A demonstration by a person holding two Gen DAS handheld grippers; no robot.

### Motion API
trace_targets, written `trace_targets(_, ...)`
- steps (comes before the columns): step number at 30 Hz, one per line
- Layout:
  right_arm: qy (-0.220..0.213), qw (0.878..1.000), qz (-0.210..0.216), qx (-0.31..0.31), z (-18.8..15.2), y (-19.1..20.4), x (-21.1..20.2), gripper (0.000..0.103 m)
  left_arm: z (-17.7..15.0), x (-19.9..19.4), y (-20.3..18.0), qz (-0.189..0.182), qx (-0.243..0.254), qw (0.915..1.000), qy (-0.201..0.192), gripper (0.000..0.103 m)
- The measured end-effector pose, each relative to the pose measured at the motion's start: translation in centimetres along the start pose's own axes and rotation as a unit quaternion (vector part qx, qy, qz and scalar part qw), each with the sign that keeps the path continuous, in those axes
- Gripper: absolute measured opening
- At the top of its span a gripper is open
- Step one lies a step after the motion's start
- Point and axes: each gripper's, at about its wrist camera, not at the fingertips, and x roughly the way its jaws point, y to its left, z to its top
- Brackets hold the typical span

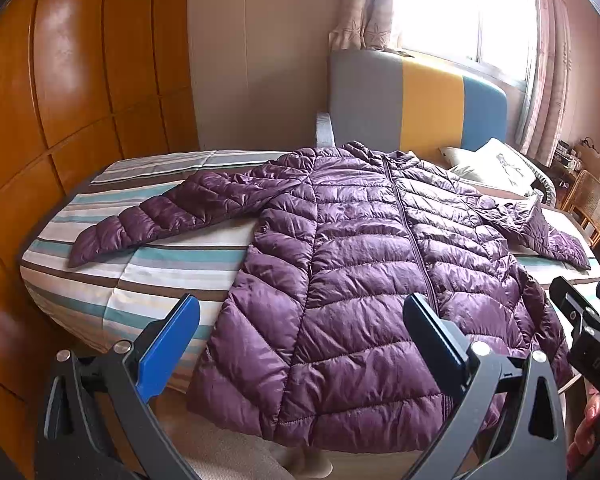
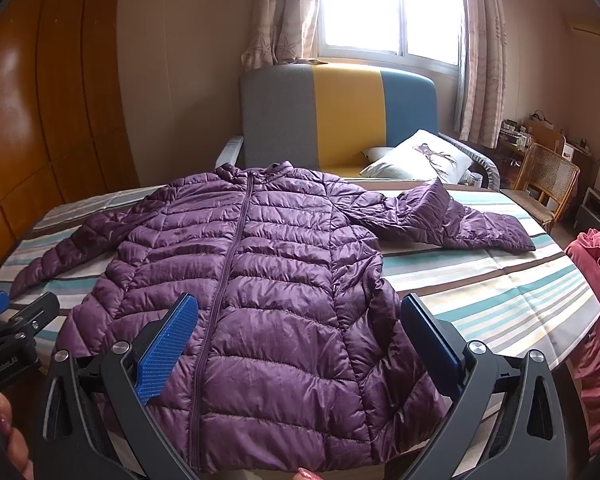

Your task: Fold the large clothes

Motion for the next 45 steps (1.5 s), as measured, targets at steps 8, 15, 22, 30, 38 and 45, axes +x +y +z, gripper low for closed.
trace_targets(8,0.003,1.0,0.0,-0.002,-0.09,0.07,0.05,0.1,-0.05,0.04,0.0,-0.001,0.001,1.0,0.001,0.101)
trace_targets(15,-0.002,1.0,-0.001,0.003,-0.08,-0.1,-0.13,0.1,-0.21,0.2,-0.05,-0.002,0.001,1.0,0.004,0.101)
trace_targets(22,0.002,1.0,0.001,0.0,0.01,0.06,0.03,0.1,-0.42,0.37,-0.16,-0.003,0.0,1.0,0.005,0.101)
trace_targets(30,0.003,1.0,0.001,-0.001,-0.04,0.05,0.14,0.1,-0.35,0.47,-0.08,-0.004,-0.001,1.0,0.006,0.101)
trace_targets(38,0.005,1.0,0.002,-0.001,-0.16,0.07,0.25,0.1,-0.57,0.49,-0.18,-0.003,-0.002,1.0,0.008,0.101)
trace_targets(45,0.007,1.0,0.002,-0.002,-0.15,0.12,0.36,0.1,-0.55,0.63,-0.32,-0.003,-0.002,0.9999,0.011,0.101)
